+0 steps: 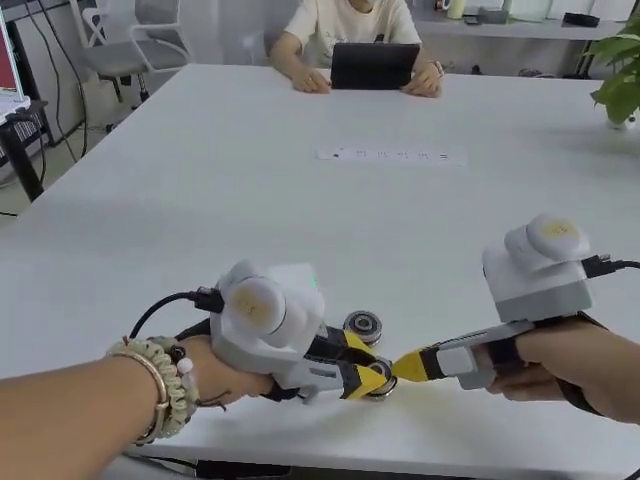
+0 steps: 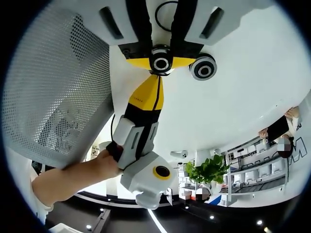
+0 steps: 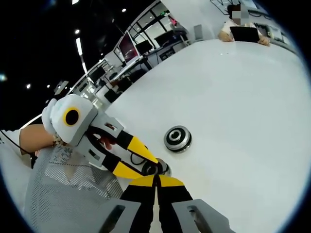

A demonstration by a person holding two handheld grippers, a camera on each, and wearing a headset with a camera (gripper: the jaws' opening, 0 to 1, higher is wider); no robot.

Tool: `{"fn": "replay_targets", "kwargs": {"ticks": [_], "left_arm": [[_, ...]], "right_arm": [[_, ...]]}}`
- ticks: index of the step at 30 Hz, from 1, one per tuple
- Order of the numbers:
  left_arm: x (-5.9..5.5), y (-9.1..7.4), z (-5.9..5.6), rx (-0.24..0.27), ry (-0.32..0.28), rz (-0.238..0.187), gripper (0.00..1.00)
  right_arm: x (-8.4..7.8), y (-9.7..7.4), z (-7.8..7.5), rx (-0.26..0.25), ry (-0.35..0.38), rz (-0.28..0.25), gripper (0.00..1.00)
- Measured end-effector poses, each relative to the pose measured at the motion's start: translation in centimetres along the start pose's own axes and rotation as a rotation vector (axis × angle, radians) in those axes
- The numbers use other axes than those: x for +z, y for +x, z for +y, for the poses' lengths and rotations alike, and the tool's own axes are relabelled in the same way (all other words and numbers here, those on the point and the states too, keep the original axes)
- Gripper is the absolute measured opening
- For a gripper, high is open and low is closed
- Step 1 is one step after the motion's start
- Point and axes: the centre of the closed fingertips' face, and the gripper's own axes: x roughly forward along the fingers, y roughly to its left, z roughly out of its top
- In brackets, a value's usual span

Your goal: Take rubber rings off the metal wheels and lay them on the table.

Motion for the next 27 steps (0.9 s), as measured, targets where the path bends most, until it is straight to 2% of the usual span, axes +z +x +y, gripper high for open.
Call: {"fn": "replay_targets", "kwargs": {"ticks": [23,27], "left_arm": [[0.1,0.1,0.0,0.004,-0.007,-0.005,0.08],[0.1,0.1,0.0,0.003,-0.009,-0.006,0.08]], "right_arm": [[0.5,0.0,1.7,0.047,-0.041,-0.017,0.0],[0.6,-0.1,1.6,0.055,-0.03,-0.022,0.0]]}}
